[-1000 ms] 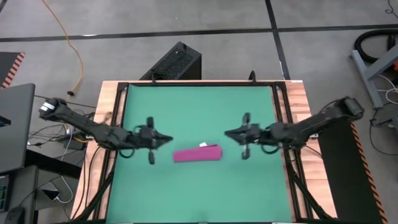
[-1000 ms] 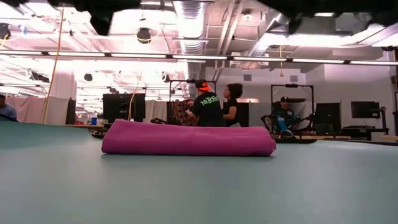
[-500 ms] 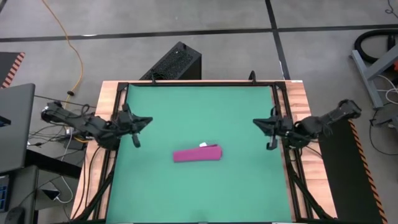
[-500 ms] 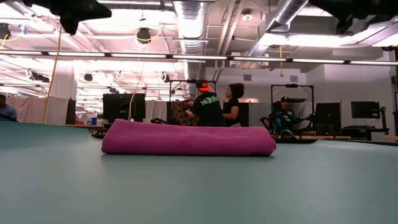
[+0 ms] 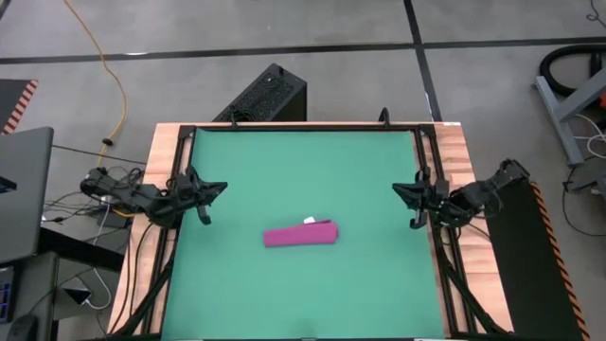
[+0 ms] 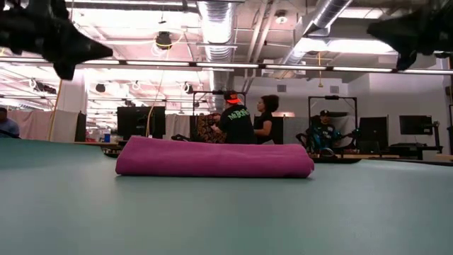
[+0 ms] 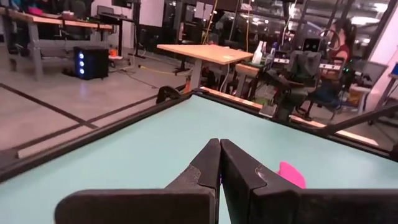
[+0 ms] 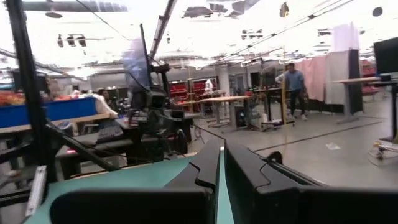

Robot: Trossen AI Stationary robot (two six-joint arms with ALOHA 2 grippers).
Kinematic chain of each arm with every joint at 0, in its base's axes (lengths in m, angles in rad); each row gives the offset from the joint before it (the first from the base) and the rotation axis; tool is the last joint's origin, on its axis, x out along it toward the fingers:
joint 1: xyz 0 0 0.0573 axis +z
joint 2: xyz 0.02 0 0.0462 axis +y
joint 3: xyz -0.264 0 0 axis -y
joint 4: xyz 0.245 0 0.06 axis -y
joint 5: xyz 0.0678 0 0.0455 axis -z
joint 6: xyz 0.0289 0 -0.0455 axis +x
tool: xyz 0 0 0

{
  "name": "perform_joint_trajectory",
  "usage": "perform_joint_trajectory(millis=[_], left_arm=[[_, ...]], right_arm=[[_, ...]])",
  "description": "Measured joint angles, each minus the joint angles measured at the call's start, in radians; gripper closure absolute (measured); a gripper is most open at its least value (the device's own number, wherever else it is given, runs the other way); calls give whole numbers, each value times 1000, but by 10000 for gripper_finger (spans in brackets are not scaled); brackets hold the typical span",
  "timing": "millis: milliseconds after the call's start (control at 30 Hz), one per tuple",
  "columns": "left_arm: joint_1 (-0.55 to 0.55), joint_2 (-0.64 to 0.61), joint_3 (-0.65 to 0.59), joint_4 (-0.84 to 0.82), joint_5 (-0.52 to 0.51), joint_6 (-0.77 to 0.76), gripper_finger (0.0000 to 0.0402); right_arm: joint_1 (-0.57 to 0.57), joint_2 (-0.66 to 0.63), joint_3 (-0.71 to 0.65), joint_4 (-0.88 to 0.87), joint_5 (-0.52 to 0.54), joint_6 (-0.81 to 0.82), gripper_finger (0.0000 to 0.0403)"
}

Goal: Roll towel
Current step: Return to Home Position

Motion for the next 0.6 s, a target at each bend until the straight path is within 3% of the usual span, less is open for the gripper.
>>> perform_joint_trajectory(millis=[100, 333, 600], left_arm=[[0, -56, -56, 20, -2, -2, 401], [0, -46, -139, 65, -22, -29, 402], [0, -41, -146, 93, -5, -12, 401]], right_arm=[[0, -34, -23, -22, 17, 11, 356], [0, -31, -23, -119, 15, 83, 356], [0, -30, -23, -305, 8, 183, 356]])
